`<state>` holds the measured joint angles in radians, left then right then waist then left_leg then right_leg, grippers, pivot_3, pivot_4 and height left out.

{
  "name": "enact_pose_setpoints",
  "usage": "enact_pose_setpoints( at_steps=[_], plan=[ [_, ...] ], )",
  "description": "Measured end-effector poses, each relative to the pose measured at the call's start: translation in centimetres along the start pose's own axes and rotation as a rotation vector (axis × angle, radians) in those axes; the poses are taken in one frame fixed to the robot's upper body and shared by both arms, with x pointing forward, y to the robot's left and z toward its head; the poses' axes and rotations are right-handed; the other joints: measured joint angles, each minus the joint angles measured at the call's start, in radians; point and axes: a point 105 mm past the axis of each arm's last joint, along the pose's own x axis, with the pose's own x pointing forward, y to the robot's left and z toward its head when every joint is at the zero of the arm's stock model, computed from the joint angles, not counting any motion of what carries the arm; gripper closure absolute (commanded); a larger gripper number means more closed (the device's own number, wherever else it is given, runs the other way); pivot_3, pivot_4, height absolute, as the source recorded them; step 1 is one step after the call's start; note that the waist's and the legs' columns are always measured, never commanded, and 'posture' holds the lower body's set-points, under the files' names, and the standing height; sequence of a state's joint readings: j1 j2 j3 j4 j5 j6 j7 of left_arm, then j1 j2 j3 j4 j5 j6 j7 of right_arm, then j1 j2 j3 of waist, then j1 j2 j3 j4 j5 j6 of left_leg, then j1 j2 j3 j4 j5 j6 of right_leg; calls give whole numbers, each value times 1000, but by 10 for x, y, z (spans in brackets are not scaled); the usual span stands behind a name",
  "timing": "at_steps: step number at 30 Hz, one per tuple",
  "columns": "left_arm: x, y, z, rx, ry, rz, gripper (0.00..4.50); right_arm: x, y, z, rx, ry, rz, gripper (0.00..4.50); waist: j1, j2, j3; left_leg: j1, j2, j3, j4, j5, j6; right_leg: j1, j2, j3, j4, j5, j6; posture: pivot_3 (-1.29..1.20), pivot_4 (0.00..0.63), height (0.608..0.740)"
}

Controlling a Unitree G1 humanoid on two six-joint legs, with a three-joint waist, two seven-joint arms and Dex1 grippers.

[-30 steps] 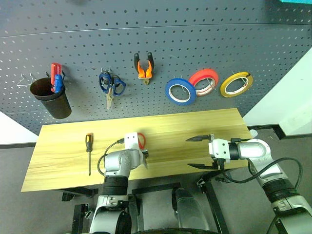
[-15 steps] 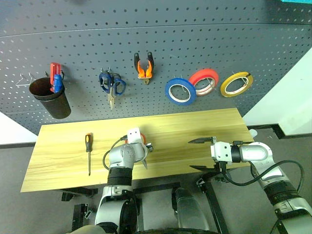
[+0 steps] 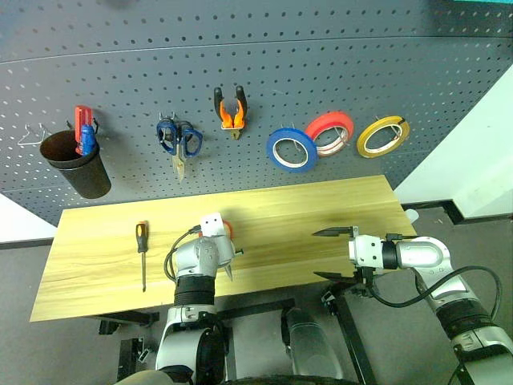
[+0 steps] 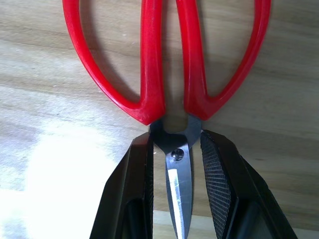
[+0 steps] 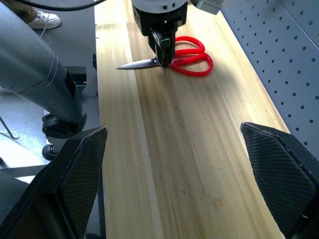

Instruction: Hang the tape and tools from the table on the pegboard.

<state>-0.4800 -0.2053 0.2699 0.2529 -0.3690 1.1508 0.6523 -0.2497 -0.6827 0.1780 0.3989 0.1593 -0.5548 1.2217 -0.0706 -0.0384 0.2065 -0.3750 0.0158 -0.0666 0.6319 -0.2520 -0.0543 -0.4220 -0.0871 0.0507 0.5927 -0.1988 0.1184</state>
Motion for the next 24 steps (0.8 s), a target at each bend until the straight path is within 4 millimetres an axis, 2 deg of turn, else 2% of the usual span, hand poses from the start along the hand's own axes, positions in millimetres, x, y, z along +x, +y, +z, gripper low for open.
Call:
enact_pose_setpoints(
  at_steps=[7,9,10,13,16,20,22,24],
  plan=[
    [-7,3,5,39,-28,1,3491,0,-1,0,-2,-1,-5,0,1,-4,4,-1,0,0,0,0,0,-1,0,0,0,0,0,-63,194,736],
    [-16,4,14,61,-100,-25,3491,1,-2,2,8,-11,-10,0,-1,-5,5,-1,0,0,-1,0,0,-2,0,0,0,0,0,-59,194,736],
    [-22,17,12,85,-177,-49,3491,3,-5,8,44,-51,-22,0,-8,-4,5,0,0,0,-3,0,-1,-2,0,1,1,0,0,-54,194,736],
    [-24,41,1,106,-218,-81,3491,6,-14,25,103,-146,-56,0,-1,-2,9,0,1,-1,-2,0,-1,-4,1,1,4,0,0,-47,191,736],
    [-37,61,1,162,-346,-175,3491,8,-24,47,151,-254,-72,0,4,-1,10,-1,1,-1,0,0,-1,-3,1,1,4,0,-1,-35,187,736],
    [-44,97,2,300,-476,-153,3491,7,-39,69,208,-356,-94,0,3,-1,10,-1,0,1,1,0,-1,-3,-1,1,1,0,-2,-19,180,736],
    [-49,104,8,340,-559,-154,3491,6,-47,79,219,-392,-104,0,6,-1,11,-3,0,0,1,0,-1,-3,-2,1,-1,0,-2,-15,177,736],
    [-60,102,20,372,-677,-193,3491,7,-53,93,226,-441,-96,0,13,0,10,-5,0,0,0,0,-1,-5,-2,1,-1,0,-2,-12,172,736]
  ],
)
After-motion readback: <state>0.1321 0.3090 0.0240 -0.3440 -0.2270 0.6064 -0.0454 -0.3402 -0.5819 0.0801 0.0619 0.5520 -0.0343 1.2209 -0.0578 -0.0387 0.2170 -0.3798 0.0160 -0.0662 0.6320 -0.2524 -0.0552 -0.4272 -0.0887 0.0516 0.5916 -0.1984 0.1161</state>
